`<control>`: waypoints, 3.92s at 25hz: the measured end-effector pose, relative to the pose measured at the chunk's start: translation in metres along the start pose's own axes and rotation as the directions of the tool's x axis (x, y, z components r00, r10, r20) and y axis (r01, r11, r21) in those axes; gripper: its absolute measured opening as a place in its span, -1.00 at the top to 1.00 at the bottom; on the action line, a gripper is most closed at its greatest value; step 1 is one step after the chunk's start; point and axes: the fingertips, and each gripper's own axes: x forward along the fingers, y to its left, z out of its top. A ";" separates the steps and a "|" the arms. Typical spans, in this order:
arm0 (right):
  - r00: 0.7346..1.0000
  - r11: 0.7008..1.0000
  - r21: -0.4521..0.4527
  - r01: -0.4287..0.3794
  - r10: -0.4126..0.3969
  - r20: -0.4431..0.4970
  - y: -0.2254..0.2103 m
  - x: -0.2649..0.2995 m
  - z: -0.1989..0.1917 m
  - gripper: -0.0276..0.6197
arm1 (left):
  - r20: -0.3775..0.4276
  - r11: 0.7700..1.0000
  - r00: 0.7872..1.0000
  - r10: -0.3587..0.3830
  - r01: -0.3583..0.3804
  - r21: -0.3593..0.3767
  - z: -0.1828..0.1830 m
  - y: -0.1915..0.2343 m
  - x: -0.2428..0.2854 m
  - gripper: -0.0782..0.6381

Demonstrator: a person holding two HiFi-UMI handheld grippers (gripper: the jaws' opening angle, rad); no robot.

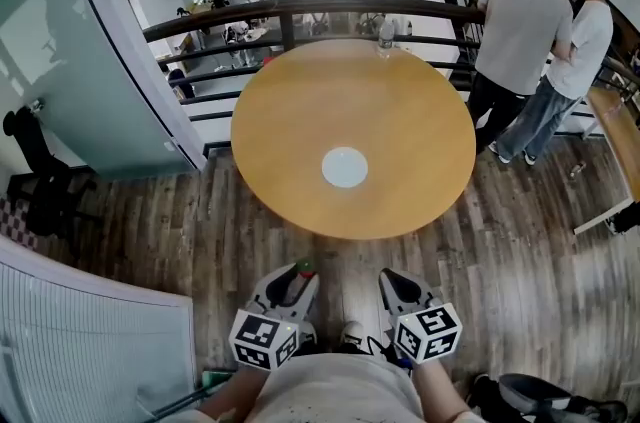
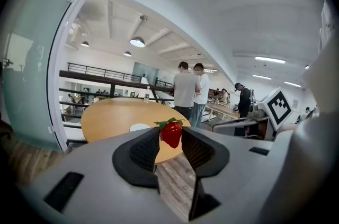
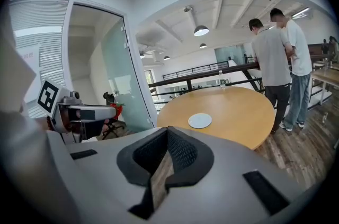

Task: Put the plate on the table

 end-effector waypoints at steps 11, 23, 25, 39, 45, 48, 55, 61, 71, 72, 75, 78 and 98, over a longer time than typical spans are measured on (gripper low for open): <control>0.999 0.998 0.035 0.045 -0.045 0.017 0.006 -0.001 -0.001 0.84 | 0.005 1.000 1.000 -0.023 0.023 -0.004 -0.003 0.009 -0.012 0.37; 0.994 0.993 0.058 0.099 -0.101 0.043 0.049 0.008 -0.005 0.84 | -0.008 0.996 0.996 -0.090 0.090 0.025 -0.012 0.041 -0.043 0.37; 0.992 0.992 0.058 0.116 -0.118 0.041 0.051 0.007 -0.008 0.84 | -0.009 0.994 0.994 -0.105 0.105 0.025 -0.013 0.043 -0.042 0.37; 0.991 0.989 0.072 0.125 -0.129 0.044 0.032 0.037 0.000 0.84 | -0.013 0.992 0.992 -0.125 0.126 0.031 -0.003 0.064 -0.014 0.37; 0.994 0.992 0.074 0.102 -0.104 0.034 0.008 0.067 0.009 0.84 | -0.018 0.994 0.994 -0.106 0.107 0.019 0.006 0.080 0.021 0.37; 0.994 0.992 0.072 0.100 -0.103 0.035 -0.015 0.082 0.023 0.84 | -0.019 0.994 0.994 -0.106 0.106 0.018 0.019 0.085 0.048 0.37; 0.996 0.997 0.028 0.075 -0.076 0.053 -0.072 0.111 0.066 0.84 | -0.004 0.996 0.997 -0.082 0.083 0.030 0.053 0.088 0.110 0.37; 0.998 0.999 0.000 0.033 -0.033 0.052 -0.122 0.139 0.102 0.84 | 0.003 0.998 0.999 -0.053 0.052 0.024 0.083 0.090 0.166 0.37; 0.999 1.000 -0.005 0.000 0.000 0.045 -0.175 0.151 0.113 0.84 | -0.006 0.999 1.000 -0.027 0.027 0.036 0.098 0.079 0.218 0.37; 0.999 1.000 -0.001 0.003 -0.003 0.045 -0.180 0.151 0.113 0.84 | -0.010 0.999 1.000 -0.026 0.026 0.036 0.097 0.079 0.221 0.37; 0.999 1.000 0.014 0.008 -0.008 0.044 -0.188 0.151 0.111 0.84 | -0.024 0.999 0.999 -0.028 0.029 0.037 0.096 0.078 0.229 0.37; 0.999 0.999 0.028 0.020 -0.021 0.037 -0.196 0.156 0.108 0.84 | -0.026 0.998 0.999 -0.031 0.033 0.047 0.098 0.080 0.234 0.37; 0.995 0.994 0.047 0.097 -0.097 -0.002 -0.217 0.196 0.127 0.84 | -0.088 0.994 0.992 -0.086 0.092 0.065 0.103 0.128 0.274 0.37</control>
